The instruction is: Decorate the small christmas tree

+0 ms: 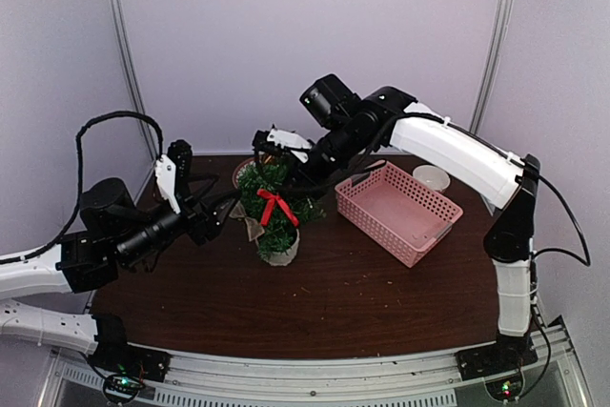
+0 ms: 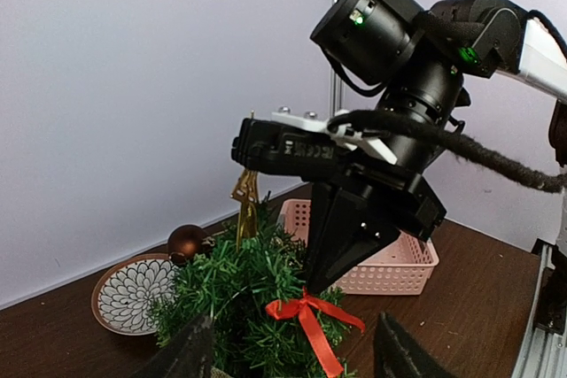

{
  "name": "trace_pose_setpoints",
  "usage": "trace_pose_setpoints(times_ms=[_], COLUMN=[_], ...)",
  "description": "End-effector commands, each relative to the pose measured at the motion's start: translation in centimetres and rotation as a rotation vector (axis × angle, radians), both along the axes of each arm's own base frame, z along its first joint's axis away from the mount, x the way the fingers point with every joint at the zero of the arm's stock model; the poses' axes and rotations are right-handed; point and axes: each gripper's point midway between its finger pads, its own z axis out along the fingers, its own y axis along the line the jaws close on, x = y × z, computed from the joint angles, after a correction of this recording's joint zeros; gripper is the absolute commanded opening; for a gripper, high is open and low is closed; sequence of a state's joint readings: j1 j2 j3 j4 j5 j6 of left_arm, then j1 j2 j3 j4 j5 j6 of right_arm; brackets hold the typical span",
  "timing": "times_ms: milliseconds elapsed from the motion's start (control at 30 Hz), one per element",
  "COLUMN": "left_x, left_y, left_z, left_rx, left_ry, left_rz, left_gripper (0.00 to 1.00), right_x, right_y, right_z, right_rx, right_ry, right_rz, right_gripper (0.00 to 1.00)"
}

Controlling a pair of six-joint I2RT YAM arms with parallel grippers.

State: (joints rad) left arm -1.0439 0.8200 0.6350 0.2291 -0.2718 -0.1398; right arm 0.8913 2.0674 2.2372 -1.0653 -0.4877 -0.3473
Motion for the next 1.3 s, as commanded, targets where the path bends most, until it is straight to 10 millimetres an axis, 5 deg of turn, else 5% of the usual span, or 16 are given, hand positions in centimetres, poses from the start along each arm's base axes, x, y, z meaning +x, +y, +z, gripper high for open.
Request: trace_pose_setpoints(times_ms=[0,400,467,567,1267], left_x=[0.2,0.4,0.4,0.4,2.3], left_y=[0.2,0.3,0.3,0.4,2.1], left_z=[0.3,0.2,0.3,0.3,0.0], left_rx=[-0.003,0.004,0.002,0.002,-0.013], left_ry=[-0.021,-0.019,-0.018,-0.017,0.102], left_rz=[0.010,0.016,0.017,0.018,0.092], left_gripper=[0.62,0.61,0.61,0.62,0.68], right_x=[1.2,1.3,1.2,1.1,-0.4], right_y=[0.5,0.6,0.5,0.3,-2.8], right_z=[0.1,-0.6,-0.3,0.3,4.7], right_rx=[0.009,-0.007,-0.004,0.008,0.137], right_ry=[-0.022,-0.007,-0.007,-0.018,-0.050], right_rz=[-0.033,-0.027,-0.028,-0.031,-0.067], right_gripper=[0.01,0.11,0.24,0.31,0.54])
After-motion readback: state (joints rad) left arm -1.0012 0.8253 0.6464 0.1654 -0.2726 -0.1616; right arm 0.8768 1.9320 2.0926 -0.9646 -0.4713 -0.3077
